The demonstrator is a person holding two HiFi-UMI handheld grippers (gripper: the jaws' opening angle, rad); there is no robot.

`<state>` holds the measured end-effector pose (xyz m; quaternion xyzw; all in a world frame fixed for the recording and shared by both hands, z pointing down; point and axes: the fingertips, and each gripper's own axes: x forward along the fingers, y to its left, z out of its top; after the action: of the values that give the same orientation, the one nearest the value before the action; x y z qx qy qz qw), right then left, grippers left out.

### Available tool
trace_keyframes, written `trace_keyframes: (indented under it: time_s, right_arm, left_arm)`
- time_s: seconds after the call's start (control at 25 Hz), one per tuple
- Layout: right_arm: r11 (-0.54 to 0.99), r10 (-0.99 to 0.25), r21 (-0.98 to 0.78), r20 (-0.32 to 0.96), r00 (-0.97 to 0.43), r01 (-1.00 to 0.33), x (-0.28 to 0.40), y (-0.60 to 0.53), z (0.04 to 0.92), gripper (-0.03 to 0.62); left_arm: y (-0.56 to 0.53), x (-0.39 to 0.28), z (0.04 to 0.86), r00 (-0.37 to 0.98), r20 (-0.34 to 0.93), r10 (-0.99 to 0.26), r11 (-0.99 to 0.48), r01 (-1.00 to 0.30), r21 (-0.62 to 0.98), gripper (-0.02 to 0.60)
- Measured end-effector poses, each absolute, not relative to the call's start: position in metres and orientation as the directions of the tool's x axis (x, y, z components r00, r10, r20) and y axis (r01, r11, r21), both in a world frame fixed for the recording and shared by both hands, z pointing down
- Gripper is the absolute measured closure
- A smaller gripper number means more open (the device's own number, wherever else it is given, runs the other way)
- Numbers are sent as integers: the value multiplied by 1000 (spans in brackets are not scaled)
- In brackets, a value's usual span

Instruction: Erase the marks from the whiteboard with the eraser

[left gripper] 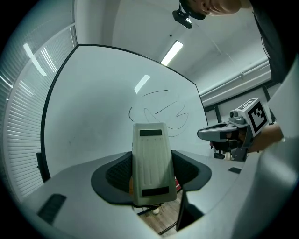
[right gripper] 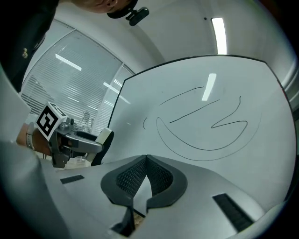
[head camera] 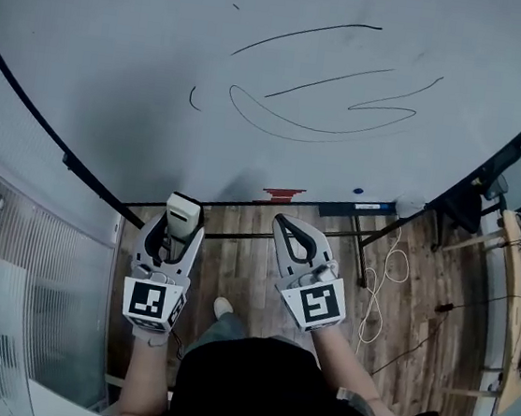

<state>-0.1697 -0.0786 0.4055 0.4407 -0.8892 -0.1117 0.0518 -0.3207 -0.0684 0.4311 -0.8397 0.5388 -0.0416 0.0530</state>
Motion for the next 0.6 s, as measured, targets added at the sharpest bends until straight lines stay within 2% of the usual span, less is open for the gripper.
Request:
trace_keyframes:
  time_s: [0.28,0.6]
  right_arm:
    - [566,-809,269,0,-588,-779,-220,-141,402,568]
    - [553,-821,259,7,-571,-792,-234,-171,401,568]
  left_arm:
    - [-122,-369,411,405,-41,-913,-394,-905,-159,311]
    - [-160,-396,375,346,-111,-932,-315,-922,-225,311]
